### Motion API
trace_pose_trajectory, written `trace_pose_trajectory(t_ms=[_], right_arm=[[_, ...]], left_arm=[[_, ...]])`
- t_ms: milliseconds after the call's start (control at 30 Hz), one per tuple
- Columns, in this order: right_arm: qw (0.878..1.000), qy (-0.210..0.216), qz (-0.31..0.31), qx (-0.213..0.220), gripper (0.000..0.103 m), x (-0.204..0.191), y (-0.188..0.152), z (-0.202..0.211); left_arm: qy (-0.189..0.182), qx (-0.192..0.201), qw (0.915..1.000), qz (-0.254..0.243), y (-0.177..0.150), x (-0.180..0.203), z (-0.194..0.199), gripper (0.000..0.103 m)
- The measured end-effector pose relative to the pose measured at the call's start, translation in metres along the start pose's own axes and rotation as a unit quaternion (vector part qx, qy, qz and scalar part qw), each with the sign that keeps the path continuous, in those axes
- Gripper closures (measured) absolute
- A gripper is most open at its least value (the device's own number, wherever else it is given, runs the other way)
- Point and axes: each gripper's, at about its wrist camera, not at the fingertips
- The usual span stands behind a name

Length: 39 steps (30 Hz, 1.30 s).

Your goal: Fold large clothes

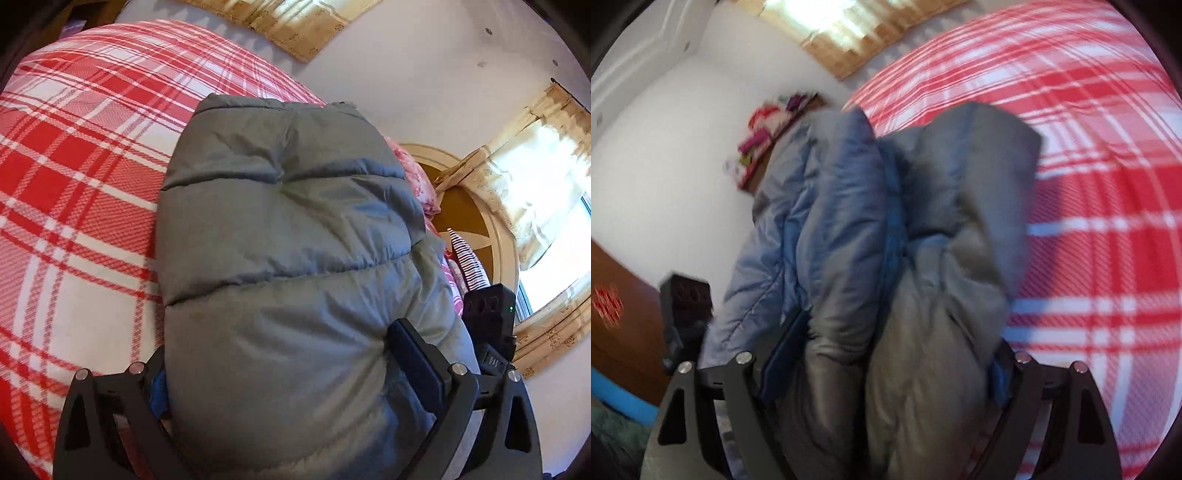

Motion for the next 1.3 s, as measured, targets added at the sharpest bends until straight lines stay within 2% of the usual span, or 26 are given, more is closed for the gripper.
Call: trace_pose_trajectory(t_ms=[33,100,133,167,200,267,367,467,600,700,833,867,967,1067,1233,1300], right_arm=[[1.000,-0.006,0.012,-0.005,0.014,-0.006,0.001,-0.003],[1.000,-0.010,0.019,-0.016,0.026,-0.017,0.001,-0.008],[1.000,0.007,0.012,-0.024,0.041,-0.019,0.000,-0.008],[0.999,0.025,0.001,-0.035,0.053,-0.021,-0.001,-0.009],[0.999,0.025,-0.001,-0.036,0.055,-0.024,-0.003,-0.008],[0.999,0.017,0.006,-0.033,0.065,-0.036,-0.005,-0.006],[0.998,0.060,0.013,-0.028,0.072,-0.069,-0.002,-0.005],[0.995,0.091,0.048,-0.019,0.074,-0.116,0.007,-0.009],[0.984,0.160,0.078,-0.021,0.074,-0.180,0.028,-0.037],[0.974,0.206,0.095,-0.027,0.074,-0.227,0.043,-0.068],[0.962,0.249,0.106,-0.039,0.074,-0.278,0.060,-0.120],[0.952,0.277,0.124,-0.049,0.074,-0.284,0.062,-0.130],[0.950,0.283,0.118,-0.067,0.074,-0.299,0.064,-0.176],[0.951,0.272,0.109,-0.096,0.074,-0.296,0.060,-0.212],[0.965,0.221,0.096,-0.106,0.074,-0.287,0.072,-0.250],[0.963,0.230,0.075,-0.118,0.074,-0.277,0.069,-0.256]], left_arm=[[-0.005,0.001,1.0000,-0.001,0.000,0.002,-0.002,0.004],[-0.016,0.006,0.9998,-0.012,-0.003,0.009,-0.002,0.007],[-0.017,0.008,0.9996,-0.022,-0.005,0.014,0.002,0.011],[-0.017,0.010,0.9994,-0.027,-0.003,0.012,0.011,0.019],[-0.019,0.013,0.9993,-0.030,-0.003,0.015,0.016,0.026],[-0.023,0.019,0.9992,-0.027,-0.002,0.019,0.030,0.031],[-0.024,0.045,0.9980,-0.039,-0.002,0.024,0.063,0.032],[-0.001,0.073,0.9960,-0.050,0.008,0.028,0.104,0.031],[0.047,0.118,0.9899,-0.062,0.028,0.024,0.164,0.031],[0.122,0.149,0.9775,-0.086,0.045,0.020,0.210,0.031],[0.199,0.174,0.9600,-0.092,0.068,0.000,0.242,0.031],[0.215,0.176,0.9565,-0.089,0.074,-0.011,0.247,0.031],[0.247,0.177,0.9509,-0.059,0.086,-0.046,0.246,0.031],[0.286,0.170,0.9426,-0.033,0.091,-0.082,0.235,0.031],[0.321,0.177,0.9303,-0.003,0.092,-0.125,0.231,0.030],[0.326,0.180,0.9280,0.008,0.093,-0.140,0.230,0.029]])
Point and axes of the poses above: each gripper's, at about its wrist camera, not at the fingertips, and z roughly against the way its jaws point, x to its right, y to its top, and after that the axes turned 11 degrees about -y, right-handed
